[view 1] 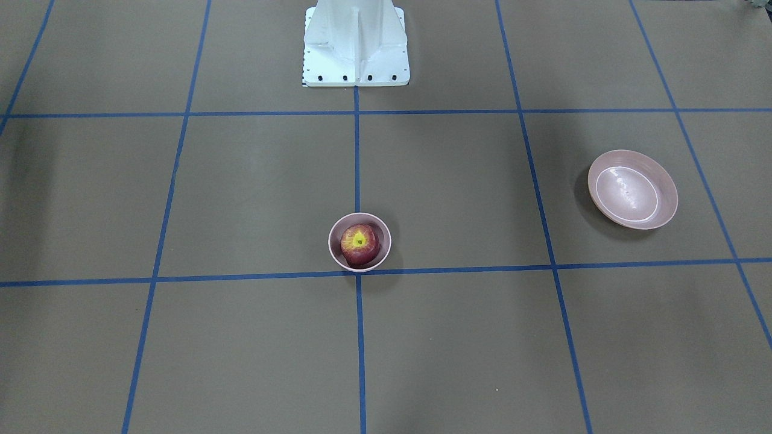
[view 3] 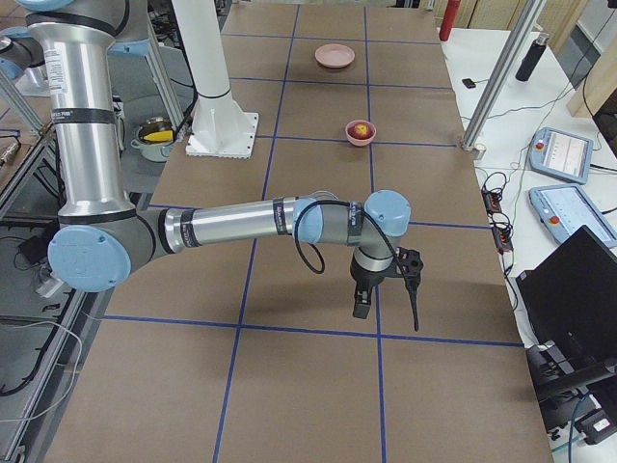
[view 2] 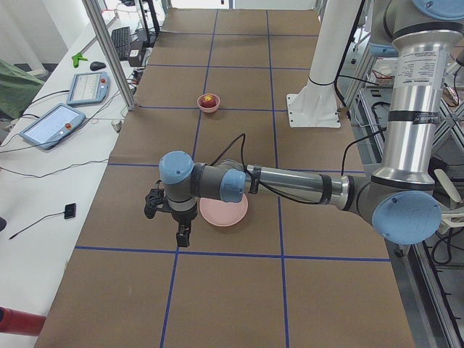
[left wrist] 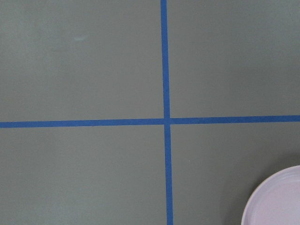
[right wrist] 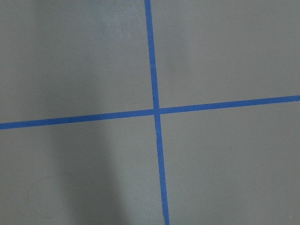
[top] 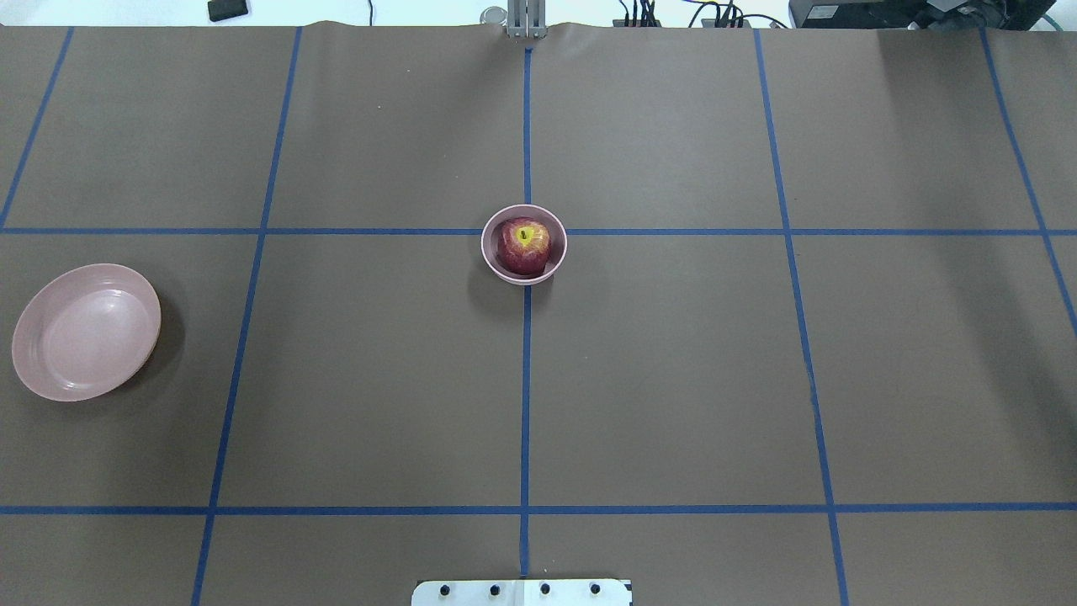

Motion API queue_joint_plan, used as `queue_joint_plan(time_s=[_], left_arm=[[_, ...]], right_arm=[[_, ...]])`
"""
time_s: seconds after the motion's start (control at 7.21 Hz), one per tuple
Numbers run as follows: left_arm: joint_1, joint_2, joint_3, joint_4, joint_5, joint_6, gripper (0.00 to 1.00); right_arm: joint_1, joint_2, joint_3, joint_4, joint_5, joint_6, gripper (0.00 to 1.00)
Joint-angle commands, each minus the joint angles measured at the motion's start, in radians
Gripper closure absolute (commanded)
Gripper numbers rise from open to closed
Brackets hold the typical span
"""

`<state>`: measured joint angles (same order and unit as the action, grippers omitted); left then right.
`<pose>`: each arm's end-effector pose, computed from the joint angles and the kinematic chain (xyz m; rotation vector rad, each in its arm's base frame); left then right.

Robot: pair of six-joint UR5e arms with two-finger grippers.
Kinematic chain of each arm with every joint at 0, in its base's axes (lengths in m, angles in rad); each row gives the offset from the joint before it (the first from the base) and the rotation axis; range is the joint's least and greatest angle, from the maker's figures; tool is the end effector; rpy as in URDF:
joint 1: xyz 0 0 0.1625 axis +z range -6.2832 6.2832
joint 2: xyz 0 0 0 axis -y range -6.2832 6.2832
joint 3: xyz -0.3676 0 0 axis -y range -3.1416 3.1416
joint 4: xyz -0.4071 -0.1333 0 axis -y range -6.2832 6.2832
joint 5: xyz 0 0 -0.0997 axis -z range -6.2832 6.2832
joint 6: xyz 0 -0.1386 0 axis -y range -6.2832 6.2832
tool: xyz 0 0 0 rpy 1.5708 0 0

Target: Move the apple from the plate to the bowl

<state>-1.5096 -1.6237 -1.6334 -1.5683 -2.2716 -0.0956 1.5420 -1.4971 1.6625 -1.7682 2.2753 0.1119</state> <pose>-0.0111 -0.5365 0.5767 0.0532 0.7063 0.0066 0.0284 -0.5259 0.5708 -0.0801 -0.7008 0.0909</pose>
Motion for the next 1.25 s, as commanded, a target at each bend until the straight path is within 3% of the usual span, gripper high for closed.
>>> queue_joint_plan(time_s=[0.0, 1.11], left_arm=[[-0.001, 0.014, 0.006, 0.01, -0.006, 0.022, 0.01], [0.0, 0.025, 0.02, -0.001, -0.011, 0.022, 0.01]], right_arm=[[0.0, -0.003, -0.027, 0.003, 0.003, -0.001, 0.0], [0.0, -0.017, -0.023, 0.003, 0.012, 0.0, 0.0]])
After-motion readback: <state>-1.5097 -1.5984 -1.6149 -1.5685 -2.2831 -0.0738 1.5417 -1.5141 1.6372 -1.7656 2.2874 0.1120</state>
